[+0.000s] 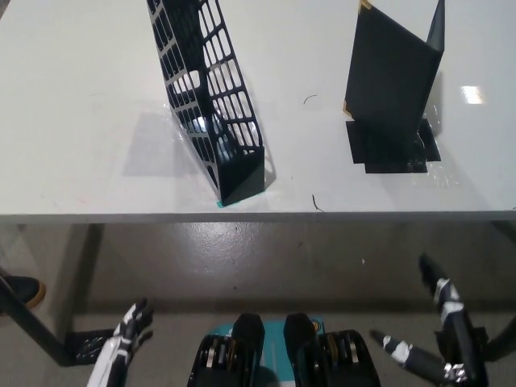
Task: A notebook is kept standing on the table on the right hand side and a black shelf is kept on the left hand side and the robot uses its right hand to grab the notebook and places it in the shelf
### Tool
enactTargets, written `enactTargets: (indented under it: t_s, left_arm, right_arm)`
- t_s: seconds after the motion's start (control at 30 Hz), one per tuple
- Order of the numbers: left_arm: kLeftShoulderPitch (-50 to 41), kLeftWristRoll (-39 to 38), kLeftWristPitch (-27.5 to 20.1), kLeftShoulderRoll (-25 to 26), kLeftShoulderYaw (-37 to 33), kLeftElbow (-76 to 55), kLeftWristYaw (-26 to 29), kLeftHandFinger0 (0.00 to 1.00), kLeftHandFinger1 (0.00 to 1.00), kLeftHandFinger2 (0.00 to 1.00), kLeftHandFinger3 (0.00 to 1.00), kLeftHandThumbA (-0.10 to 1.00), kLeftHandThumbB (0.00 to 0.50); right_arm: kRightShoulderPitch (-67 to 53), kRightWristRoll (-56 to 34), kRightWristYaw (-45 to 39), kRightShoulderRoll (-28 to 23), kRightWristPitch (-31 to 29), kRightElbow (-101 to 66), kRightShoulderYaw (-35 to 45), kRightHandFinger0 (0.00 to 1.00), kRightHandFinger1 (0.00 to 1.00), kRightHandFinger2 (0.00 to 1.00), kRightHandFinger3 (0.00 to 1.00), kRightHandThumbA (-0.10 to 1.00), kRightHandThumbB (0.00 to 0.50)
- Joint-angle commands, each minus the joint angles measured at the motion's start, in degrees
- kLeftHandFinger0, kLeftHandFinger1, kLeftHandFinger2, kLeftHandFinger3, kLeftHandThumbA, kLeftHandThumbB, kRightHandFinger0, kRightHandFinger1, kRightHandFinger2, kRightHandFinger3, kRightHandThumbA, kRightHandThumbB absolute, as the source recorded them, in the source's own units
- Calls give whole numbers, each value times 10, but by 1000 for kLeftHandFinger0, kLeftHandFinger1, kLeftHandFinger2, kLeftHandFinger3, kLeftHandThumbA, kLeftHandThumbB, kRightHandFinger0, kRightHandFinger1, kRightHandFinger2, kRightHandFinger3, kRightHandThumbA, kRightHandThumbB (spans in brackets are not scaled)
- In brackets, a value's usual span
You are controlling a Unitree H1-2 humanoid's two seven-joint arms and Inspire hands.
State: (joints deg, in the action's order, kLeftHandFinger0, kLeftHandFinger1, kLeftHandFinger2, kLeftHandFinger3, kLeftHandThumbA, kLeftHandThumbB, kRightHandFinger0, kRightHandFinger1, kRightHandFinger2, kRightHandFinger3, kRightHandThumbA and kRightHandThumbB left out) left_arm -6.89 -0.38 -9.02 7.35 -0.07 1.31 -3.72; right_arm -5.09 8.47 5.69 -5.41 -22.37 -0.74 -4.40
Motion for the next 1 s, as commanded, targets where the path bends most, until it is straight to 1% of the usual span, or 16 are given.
enactTargets:
  t_s: [0.0,0.1,0.2,0.27,0.3,0.33,0.4,0.47,0.5,0.57,0.67,0.7,0.73,0.8,0.87,0.97]
  left_arm:
    - [0,-26,6,4,0,-35,-18,1000,1000,1000,1000,1000,479]
    - [4,-23,23,4,2,-42,-16,1000,1000,1000,1000,1000,447]
    - [12,-22,21,6,5,-35,-15,1000,1000,1000,1000,1000,429]
    - [15,-25,19,7,8,-30,-16,1000,1000,1000,1000,1000,428]
    - [18,-23,16,7,9,-25,-15,1000,1000,1000,1000,1000,437]
    - [21,-25,13,7,10,-20,-16,1000,1000,1000,1000,1000,429]
    - [24,-26,7,7,11,-12,-17,1000,1000,1000,1000,1000,436]
    - [28,-23,3,7,11,-5,-17,1000,1000,1000,1000,1000,437]
    - [29,-23,0,7,11,-1,-17,1000,1000,1000,1000,1000,439]
    - [31,-24,-7,8,11,7,-21,1000,1000,1000,1000,1000,439]
    - [29,-20,-9,9,11,11,-19,1000,1000,1000,1000,1000,463]
    - [26,-20,-11,7,11,12,-18,1000,1000,1000,1000,1000,474]
    - [22,-20,-11,7,10,11,-19,1000,1000,1000,1000,1000,473]
    - [17,-23,-9,7,10,9,-21,1000,1000,1000,1000,1000,470]
    - [15,-24,-7,5,9,8,-20,1000,1000,1000,1000,1000,498]
    - [11,-20,-5,4,8,7,-18,1000,1000,1000,1000,1000,500]
  right_arm:
    - [13,10,9,7,-31,-66,15,1000,1000,1000,1000,1000,411]
    - [35,17,13,16,-3,-105,28,1000,1000,1000,1000,1000,447]
    - [73,44,22,16,5,-121,48,1000,1000,1000,1000,1000,438]
    - [97,44,20,17,20,-125,58,1000,1000,1000,1000,1000,453]
    - [125,44,25,20,45,-125,68,1000,1000,1000,1000,1000,488]
    - [149,37,26,21,62,-119,75,1000,1000,1000,1000,1000,500]
    - [195,46,27,15,96,-102,89,1000,1000,1000,1000,1000,500]
    - [240,35,27,13,126,-81,102,1000,1000,1000,1000,1000,471]
    - [254,31,28,16,145,-79,107,1000,1000,1000,1000,1000,474]
    - [277,36,32,19,174,-73,115,1000,1000,1000,1000,1000,459]
    - [326,24,42,23,206,-34,130,1000,1000,1000,1000,1000,355]
    - [342,23,42,20,217,-13,134,1000,1000,1000,1000,1000,336]
    - [348,22,38,18,234,-6,136,1000,1000,1000,1000,1000,341]
    - [365,14,40,16,236,23,141,1000,1000,1000,1000,1000,348]
    - [395,-2,44,14,242,75,153,1000,1000,1000,1000,1000,367]
    - [426,-6,57,11,226,146,161,1000,1000,1000,1000,1000,379]
